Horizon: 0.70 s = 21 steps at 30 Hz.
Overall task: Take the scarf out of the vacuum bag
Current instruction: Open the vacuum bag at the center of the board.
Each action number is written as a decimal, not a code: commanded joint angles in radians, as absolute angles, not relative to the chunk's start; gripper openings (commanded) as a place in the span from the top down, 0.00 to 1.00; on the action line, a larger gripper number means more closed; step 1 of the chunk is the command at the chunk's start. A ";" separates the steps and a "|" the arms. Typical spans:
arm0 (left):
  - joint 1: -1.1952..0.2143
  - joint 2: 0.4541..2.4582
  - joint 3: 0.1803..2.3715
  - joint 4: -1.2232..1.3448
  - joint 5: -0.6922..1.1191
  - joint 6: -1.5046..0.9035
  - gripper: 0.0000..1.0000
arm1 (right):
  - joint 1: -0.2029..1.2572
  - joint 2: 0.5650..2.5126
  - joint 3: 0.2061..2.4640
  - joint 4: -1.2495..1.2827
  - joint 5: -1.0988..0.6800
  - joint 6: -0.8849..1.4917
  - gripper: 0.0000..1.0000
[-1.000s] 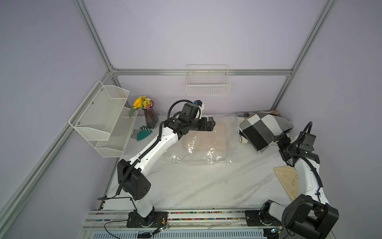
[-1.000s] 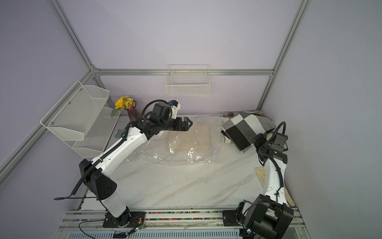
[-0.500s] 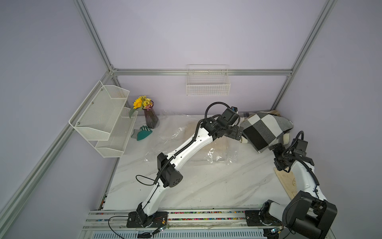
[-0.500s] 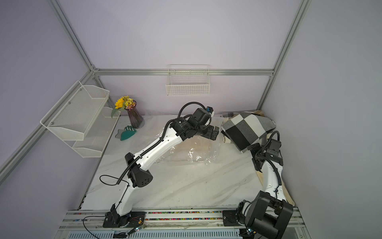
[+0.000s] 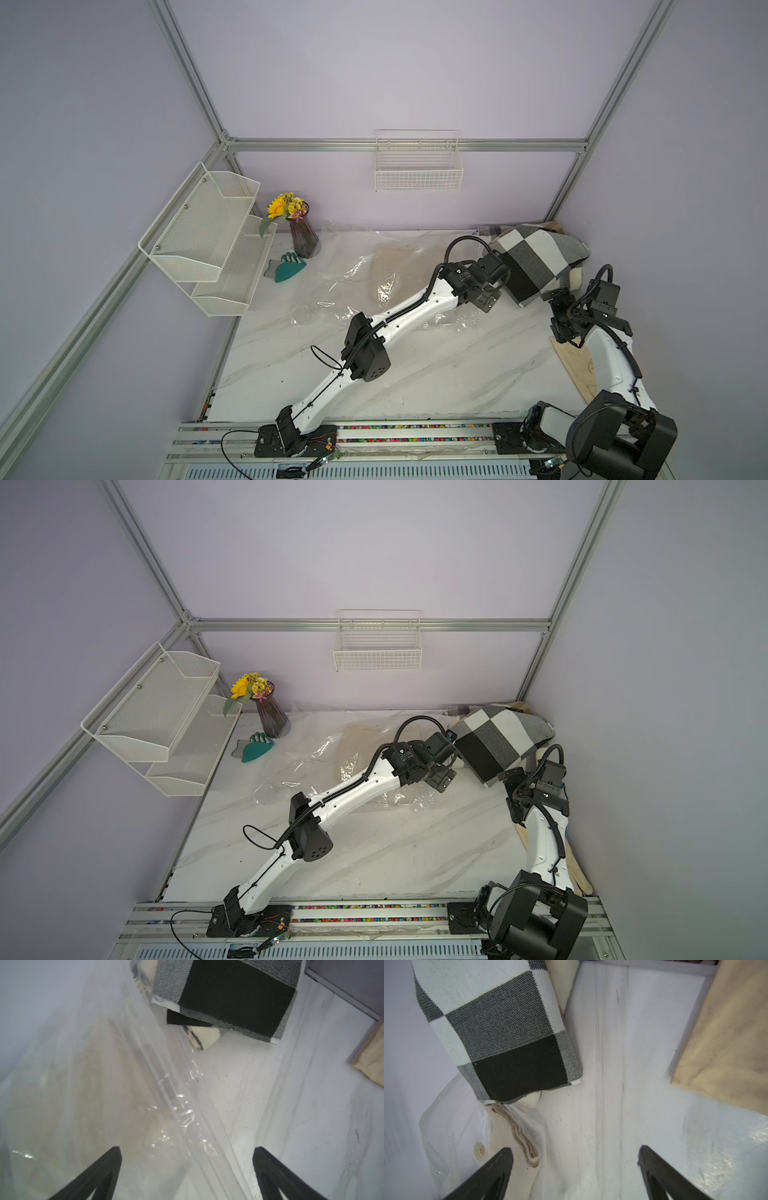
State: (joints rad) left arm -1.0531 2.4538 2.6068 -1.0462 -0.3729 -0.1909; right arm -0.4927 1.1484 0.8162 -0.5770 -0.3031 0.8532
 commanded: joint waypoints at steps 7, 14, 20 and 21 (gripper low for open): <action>-1.146 2.554 2.643 -0.955 -0.749 0.076 0.00 | -0.488 1.127 0.793 -0.580 -0.298 0.844 0.03; -1.107 2.517 2.521 -0.918 -0.771 0.018 0.00 | -0.490 1.123 0.781 -0.577 -0.290 0.842 0.03; -1.088 2.511 2.488 -0.904 -0.911 0.041 0.00 | -0.489 1.130 0.776 -0.576 -0.294 0.839 0.03; -1.080 2.496 2.461 -0.894 -0.912 0.036 0.03 | -0.489 1.130 0.774 -0.571 -0.299 0.835 0.03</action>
